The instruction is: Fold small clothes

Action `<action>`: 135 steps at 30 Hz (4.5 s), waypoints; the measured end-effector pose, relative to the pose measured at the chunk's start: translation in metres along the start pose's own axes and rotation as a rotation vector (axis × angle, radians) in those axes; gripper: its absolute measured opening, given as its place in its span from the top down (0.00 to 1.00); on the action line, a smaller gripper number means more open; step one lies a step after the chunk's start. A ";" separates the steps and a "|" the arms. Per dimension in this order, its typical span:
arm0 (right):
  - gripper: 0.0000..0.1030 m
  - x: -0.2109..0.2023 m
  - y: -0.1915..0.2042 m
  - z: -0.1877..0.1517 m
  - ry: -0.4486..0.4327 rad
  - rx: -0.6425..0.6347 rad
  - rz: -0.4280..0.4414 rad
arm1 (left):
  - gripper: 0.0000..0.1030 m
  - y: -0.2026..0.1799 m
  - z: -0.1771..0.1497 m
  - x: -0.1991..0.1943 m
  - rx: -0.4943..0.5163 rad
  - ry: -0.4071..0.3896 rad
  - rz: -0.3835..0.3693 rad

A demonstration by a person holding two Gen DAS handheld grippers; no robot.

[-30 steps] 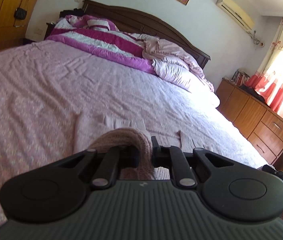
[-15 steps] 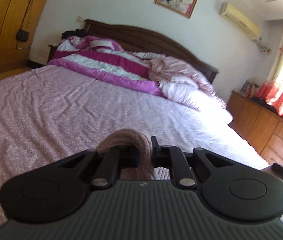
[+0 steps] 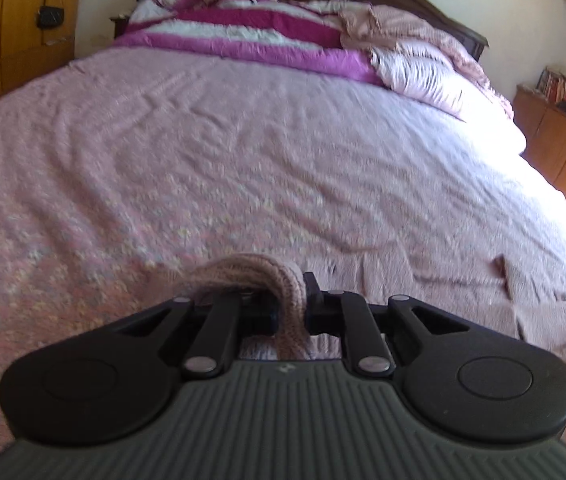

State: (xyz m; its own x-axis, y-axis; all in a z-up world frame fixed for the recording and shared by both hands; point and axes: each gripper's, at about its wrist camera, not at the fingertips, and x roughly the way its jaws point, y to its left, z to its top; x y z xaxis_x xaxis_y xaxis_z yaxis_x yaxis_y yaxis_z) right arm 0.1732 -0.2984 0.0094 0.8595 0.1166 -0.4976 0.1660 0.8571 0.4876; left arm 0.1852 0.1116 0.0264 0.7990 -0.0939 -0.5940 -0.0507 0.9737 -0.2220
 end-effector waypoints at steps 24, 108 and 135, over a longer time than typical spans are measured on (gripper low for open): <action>0.39 -0.065 0.036 -0.030 0.113 -0.425 0.034 | 0.48 -0.009 -0.014 -0.038 0.181 0.073 -0.116; 0.05 -0.101 -0.028 -0.069 0.088 0.078 0.119 | 0.43 -0.009 -0.063 -0.136 0.090 0.205 0.086; 0.71 -0.087 -0.005 -0.051 -0.018 0.198 0.204 | 0.43 0.029 -0.047 -0.141 0.047 0.202 0.091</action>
State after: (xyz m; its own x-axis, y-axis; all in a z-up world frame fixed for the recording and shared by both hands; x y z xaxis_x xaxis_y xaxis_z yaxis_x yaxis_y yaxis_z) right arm 0.0728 -0.2872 0.0134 0.8929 0.2666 -0.3628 0.0782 0.7019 0.7080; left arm 0.0429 0.1435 0.0675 0.6561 -0.0398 -0.7536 -0.0854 0.9883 -0.1265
